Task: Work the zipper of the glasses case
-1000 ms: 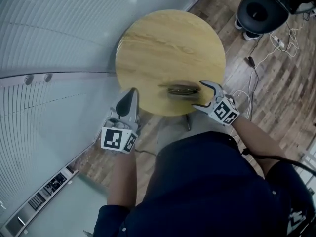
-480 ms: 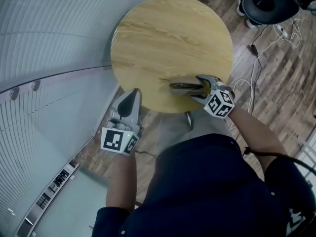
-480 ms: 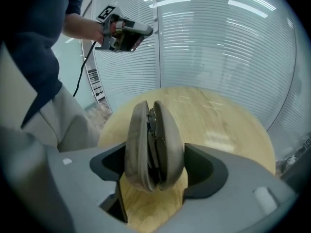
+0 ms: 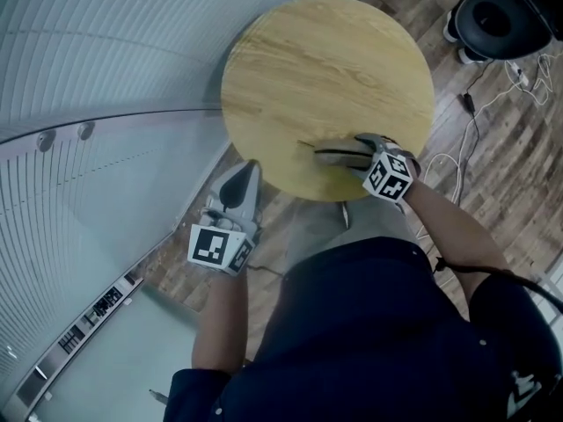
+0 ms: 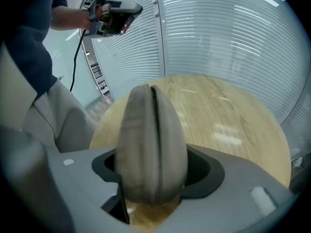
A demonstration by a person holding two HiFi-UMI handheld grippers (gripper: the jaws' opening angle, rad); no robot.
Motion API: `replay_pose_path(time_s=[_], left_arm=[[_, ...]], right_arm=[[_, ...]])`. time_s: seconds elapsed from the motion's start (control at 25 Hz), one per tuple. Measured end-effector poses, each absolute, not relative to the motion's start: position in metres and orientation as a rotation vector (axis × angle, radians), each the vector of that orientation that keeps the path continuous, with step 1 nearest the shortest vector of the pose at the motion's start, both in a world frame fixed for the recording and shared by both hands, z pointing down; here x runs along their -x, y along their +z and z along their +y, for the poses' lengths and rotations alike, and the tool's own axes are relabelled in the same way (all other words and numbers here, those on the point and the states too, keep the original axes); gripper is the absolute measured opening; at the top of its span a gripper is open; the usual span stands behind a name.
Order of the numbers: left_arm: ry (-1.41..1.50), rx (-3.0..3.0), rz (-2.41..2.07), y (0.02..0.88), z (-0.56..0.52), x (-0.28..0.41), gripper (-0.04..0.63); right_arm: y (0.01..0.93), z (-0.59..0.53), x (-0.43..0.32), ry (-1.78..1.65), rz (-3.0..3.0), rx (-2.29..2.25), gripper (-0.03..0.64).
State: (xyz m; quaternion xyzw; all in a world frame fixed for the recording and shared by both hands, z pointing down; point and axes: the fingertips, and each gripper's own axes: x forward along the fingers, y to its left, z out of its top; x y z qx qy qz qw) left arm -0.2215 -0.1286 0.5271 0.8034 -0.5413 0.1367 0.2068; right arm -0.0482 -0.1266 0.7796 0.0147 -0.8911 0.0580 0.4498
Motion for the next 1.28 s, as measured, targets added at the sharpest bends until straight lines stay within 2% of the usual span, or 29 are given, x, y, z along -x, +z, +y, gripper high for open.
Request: replay_pose_path(time_s=[0.04,0.44,0.68,0.8,0.88,0.92,0.96,1.04,1.08,1.28], left_arm=[[0.383,-2.228,-1.511,0.528,-0.126,0.224,0.002],[0.349,-2.308,-1.419,0.523,-0.137,0.209,0.002],[0.248,-2.397,-1.244,0.516,-0.155,0.176,0.006],[0.186,-2.398,-1.136,0.515,-0.163,0.153,0.037],[0.083,-2.407,-1.029,0.505,-0.164,0.136,0.078],[-0.001,-2.407,-0.944,0.496,-0.164,0.125,0.125],[-0.094,-2.399,-0.852,0.485,-0.164,0.113,0.188],[-0.257,-2.388,-0.714,0.460,-0.172,0.094,0.376],[-0.315,-2.397,-0.679,0.447,-0.178,0.088,0.405],[-0.578,-2.448,-0.566,0.380,-0.190,0.079,0.405]], right_arm=[[0.777,-0.125,0.051,0.155,-2.221,-0.040,0.311],[0.709,-0.140,0.043,0.428,-2.477,-0.286,0.295],[0.630,-0.172,0.026,0.583,-2.674,-0.432,0.293],[0.577,-0.191,0.020,0.641,-2.802,-0.508,0.293],[0.540,-0.198,0.019,0.670,-2.876,-0.548,0.293],[0.522,-0.200,0.020,0.676,-2.913,-0.557,0.294],[0.503,-0.202,0.022,0.672,-2.951,-0.559,0.293],[0.467,-0.206,0.026,0.643,-3.026,-0.555,0.293],[0.450,-0.208,0.028,0.624,-3.061,-0.551,0.294],[0.382,-0.197,0.038,0.596,-3.220,-0.496,0.294]])
